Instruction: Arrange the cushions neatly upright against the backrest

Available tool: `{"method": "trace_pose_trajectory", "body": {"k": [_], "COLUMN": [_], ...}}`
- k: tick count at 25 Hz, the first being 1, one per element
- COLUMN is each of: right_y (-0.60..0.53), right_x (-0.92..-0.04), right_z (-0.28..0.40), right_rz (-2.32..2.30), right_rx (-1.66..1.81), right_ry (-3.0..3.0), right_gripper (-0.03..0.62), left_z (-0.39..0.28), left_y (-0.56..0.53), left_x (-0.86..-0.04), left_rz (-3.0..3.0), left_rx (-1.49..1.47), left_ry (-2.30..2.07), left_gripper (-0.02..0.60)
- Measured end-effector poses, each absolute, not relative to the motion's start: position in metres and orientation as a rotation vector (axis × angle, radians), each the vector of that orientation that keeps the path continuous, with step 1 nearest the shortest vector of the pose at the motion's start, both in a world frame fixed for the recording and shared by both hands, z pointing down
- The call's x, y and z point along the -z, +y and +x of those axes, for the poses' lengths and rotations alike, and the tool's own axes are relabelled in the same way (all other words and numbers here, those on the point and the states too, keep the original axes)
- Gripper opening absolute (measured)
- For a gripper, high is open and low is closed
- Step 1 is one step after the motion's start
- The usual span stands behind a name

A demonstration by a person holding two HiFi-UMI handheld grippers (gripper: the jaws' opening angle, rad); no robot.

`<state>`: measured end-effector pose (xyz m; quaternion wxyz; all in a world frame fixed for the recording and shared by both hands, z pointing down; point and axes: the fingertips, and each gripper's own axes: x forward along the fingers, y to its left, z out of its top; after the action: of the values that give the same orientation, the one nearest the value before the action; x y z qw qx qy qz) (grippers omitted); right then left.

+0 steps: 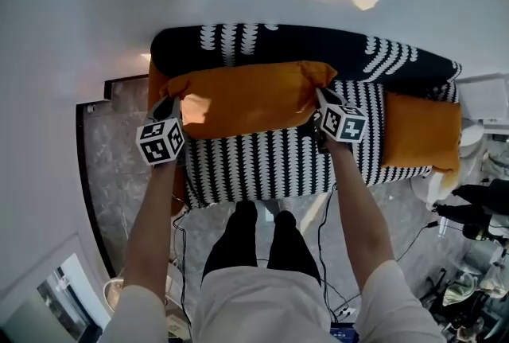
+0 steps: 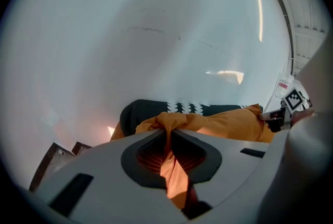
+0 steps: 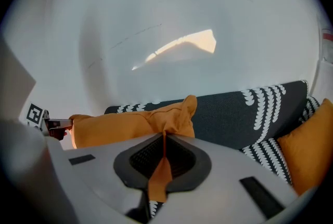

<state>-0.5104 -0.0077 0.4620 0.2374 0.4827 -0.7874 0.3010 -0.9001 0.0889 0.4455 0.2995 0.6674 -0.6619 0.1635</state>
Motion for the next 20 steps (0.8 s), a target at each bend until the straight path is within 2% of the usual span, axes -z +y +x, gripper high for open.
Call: {"method": "trace_pose_trajectory", "body": {"k": [20], "right_y": [-0.083], "right_x": [-0.506], "right_z": [-0.528], "right_rz": [1.396], "right_rx": [-0.720], "right_ry": [-2.106], "right_gripper": [0.051], "left_z": [-0.924], "left_y": [0.007], "left_x": [-0.501], "left_rz": [1.886], "left_rx": [-0.415], "left_ry": [-1.720], "left_gripper": [0.077]}}
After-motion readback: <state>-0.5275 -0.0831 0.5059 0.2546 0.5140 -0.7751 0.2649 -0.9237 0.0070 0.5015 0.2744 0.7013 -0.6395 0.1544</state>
